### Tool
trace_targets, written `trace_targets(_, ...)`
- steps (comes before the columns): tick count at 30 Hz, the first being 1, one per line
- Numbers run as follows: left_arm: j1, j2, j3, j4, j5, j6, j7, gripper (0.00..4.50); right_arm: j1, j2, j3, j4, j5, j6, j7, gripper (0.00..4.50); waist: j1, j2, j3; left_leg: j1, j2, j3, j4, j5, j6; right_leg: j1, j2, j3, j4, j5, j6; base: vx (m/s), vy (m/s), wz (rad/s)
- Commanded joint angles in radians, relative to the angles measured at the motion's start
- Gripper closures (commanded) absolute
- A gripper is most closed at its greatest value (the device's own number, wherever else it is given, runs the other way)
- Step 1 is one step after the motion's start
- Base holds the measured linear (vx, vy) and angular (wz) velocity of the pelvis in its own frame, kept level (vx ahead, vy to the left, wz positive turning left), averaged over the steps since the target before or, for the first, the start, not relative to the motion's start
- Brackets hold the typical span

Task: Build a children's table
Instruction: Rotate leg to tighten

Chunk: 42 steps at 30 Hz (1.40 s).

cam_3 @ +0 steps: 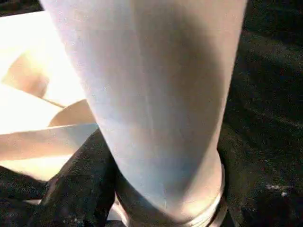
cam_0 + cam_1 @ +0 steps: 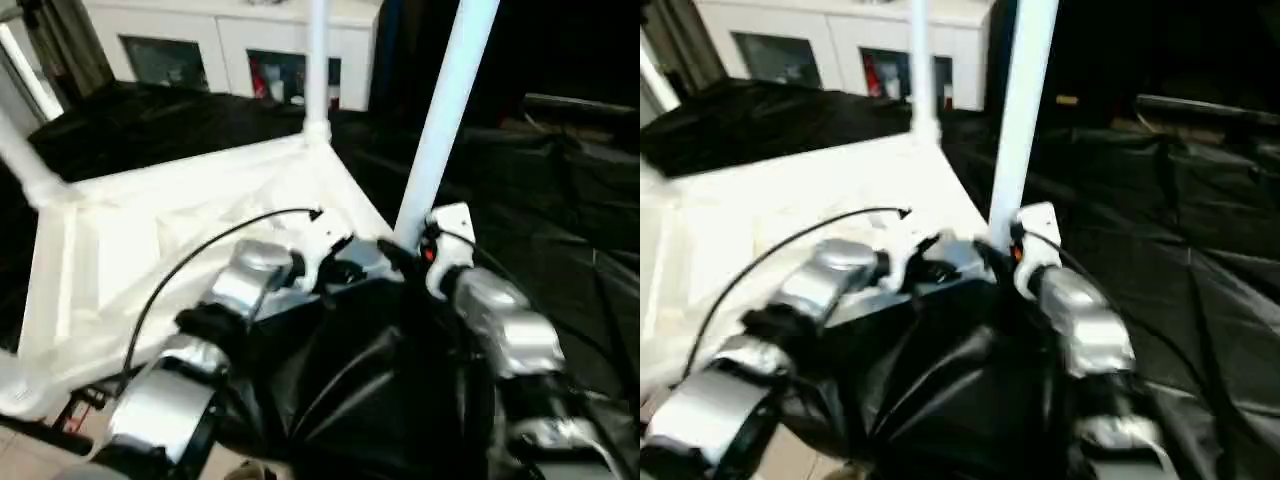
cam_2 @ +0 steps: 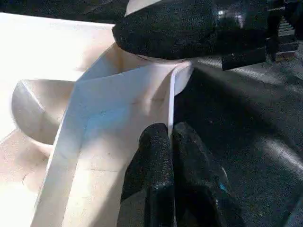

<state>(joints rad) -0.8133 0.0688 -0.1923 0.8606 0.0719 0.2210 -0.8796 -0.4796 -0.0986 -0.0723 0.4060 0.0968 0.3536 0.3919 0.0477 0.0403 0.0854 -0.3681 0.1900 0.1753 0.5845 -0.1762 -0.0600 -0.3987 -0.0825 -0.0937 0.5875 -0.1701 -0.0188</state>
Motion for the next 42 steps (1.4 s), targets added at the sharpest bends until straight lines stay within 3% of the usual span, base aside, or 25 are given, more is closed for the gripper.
trace_targets(1, -0.05, -0.079, 0.009, -0.024, -0.036, -0.033, 0.042, 4.5, 0.009, 0.108, 0.103, 0.032, 0.042, 0.031, 0.087, 1.15, -0.001, -0.011, -0.068, 0.006, 0.034, -0.013, -0.071, -0.212, 0.061, 0.049, -0.071, 0.054, -0.083, -0.279, -0.197, 0.0, 0.0, 0.0)
trace_targets(3, -0.046, -0.073, 0.001, -0.022, -0.031, -0.045, 0.02, 4.5, 0.007, 0.109, 0.09, 0.024, 0.061, 0.046, 0.108, 0.94, 0.0, -0.011, -0.069, 0.006, 0.034, -0.011, -0.069, -0.193, 0.076, 0.052, -0.073, 0.054, -0.081, -0.251, -0.211, 0.0, 0.0, 0.0)
trace_targets(5, -0.034, -0.056, -0.009, -0.026, -0.031, -0.056, -0.029, 4.5, 0.011, 0.067, 0.127, 0.007, 0.04, 0.023, 0.16, 0.69, 0.0, -0.012, -0.069, 0.006, 0.034, -0.011, -0.07, -0.19, 0.081, 0.052, -0.072, 0.053, -0.081, -0.258, -0.211, 0.0, 0.0, 0.0)
trace_targets(9, -0.007, -0.018, -0.031, -0.062, -0.039, -0.054, -0.116, 4.5, 0.038, -0.027, 0.185, -0.064, 0.056, 0.019, 0.325, 0.64, 0.003, -0.014, -0.07, 0.004, 0.034, -0.011, -0.068, -0.183, 0.092, 0.058, -0.071, 0.052, -0.081, -0.253, -0.208, 0.0, 0.0, 0.0)
trace_targets(12, 0.0, -0.009, -0.037, -0.07, -0.04, -0.06, -0.14, 4.5, 0.046, -0.052, 0.2, -0.083, 0.058, 0.018, 0.366, 0.64, 0.004, -0.014, -0.072, 0.003, 0.037, -0.009, -0.067, -0.161, 0.107, 0.058, -0.073, 0.054, -0.076, -0.215, -0.223, 0.0, 0.0, 0.0)
trace_targets(14, 0.029, 0.038, -0.057, -0.107, -0.05, -0.065, -0.244, 4.5, 0.077, -0.17, 0.244, -0.156, 0.073, 0.027, 0.539, 0.64, 0.01, -0.016, -0.073, 0.003, 0.04, -0.009, -0.065, -0.144, 0.12, 0.064, -0.07, 0.053, -0.07, -0.181, -0.234, 0.0, 0.0, 0.0)
trace_targets(16, 0.043, 0.055, -0.065, -0.128, -0.059, -0.073, -0.292, 4.5, 0.084, -0.207, 0.252, -0.172, 0.079, 0.028, 0.593, 0.64, 0.014, -0.016, -0.074, 0.002, 0.042, -0.006, -0.064, -0.144, 0.132, 0.06, -0.07, 0.053, -0.069, -0.173, -0.243, 0.0, 0.0, 0.0)
trace_targets(22, 0.077, 0.097, -0.083, -0.185, -0.076, -0.064, -0.404, 4.5, 0.093, -0.27, 0.266, -0.209, 0.097, 0.041, 0.696, 0.64, 0.021, -0.014, -0.072, 0.007, 0.047, -0.008, -0.067, -0.172, 0.109, 0.055, -0.072, 0.053, -0.072, -0.229, -0.24, 0.0, 0.0, 0.0)
trace_targets(23, 0.087, 0.107, -0.088, -0.203, -0.081, -0.06, -0.434, 4.5, 0.095, -0.281, 0.271, -0.215, 0.099, 0.043, 0.716, 0.88, 0.021, -0.016, -0.074, 0.007, 0.047, -0.007, -0.067, -0.172, 0.108, 0.056, -0.072, 0.053, -0.071, -0.227, -0.24, 0.0, 0.0, 0.0)
trace_targets(25, 0.104, 0.123, -0.097, -0.233, -0.089, -0.047, -0.466, 4.5, 0.097, -0.296, 0.279, -0.228, 0.107, 0.053, 0.743, 0.94, 0.022, -0.015, -0.074, 0.008, 0.048, -0.008, -0.067, -0.173, 0.104, 0.056, -0.074, 0.053, -0.071, -0.233, -0.24, 0.0, 0.0, 0.0)
trace_targets(32, 0.113, 0.127, -0.102, -0.248, -0.084, -0.04, -0.466, 4.5, 0.113, -0.283, 0.306, -0.252, 0.108, 0.068, 0.757, 1.63, 0.027, -0.016, -0.077, 0.006, 0.045, -0.006, -0.064, -0.144, 0.103, 0.055, -0.072, 0.054, -0.067, -0.207, -0.239, 0.0, 0.0, 0.0)
trace_targets(35, 0.111, 0.122, -0.098, -0.246, -0.075, -0.039, -0.444, 4.5, 0.119, -0.263, 0.303, -0.246, 0.103, 0.068, 0.73, 1.71, 0.029, -0.016, -0.078, 0.007, 0.044, -0.006, -0.064, -0.142, 0.102, 0.055, -0.072, 0.054, -0.067, -0.214, -0.236, 0.0, 0.0, 0.0)
trace_targets(39, 0.095, 0.102, -0.084, -0.223, -0.064, -0.029, -0.383, 4.5, 0.117, -0.219, 0.28, -0.215, 0.087, 0.072, 0.648, 1.84, 0.026, -0.016, -0.072, 0.008, 0.042, -0.006, -0.066, -0.168, 0.088, 0.05, -0.072, 0.054, -0.075, -0.272, -0.219, 0.0, 0.0, 0.0)
trace_targets(40, 0.066, 0.07, -0.064, -0.181, -0.05, -0.021, -0.294, 4.5, 0.102, -0.154, 0.236, -0.159, 0.061, 0.082, 0.51, 1.85, 0.022, -0.019, -0.069, 0.009, 0.039, -0.007, -0.067, -0.191, 0.073, 0.049, -0.073, 0.053, -0.081, -0.325, -0.204, 0.0, 0.0, 0.0)
trace_targets(42, 0.047, 0.048, -0.052, -0.153, -0.042, -0.016, -0.236, 4.5, 0.092, -0.113, 0.208, -0.124, 0.048, 0.087, 0.422, 1.85, 0.014, -0.016, -0.068, 0.014, 0.038, -0.012, -0.07, -0.224, 0.044, 0.045, -0.073, 0.051, -0.087, -0.387, -0.189, 0.0, 0.0, 0.0)
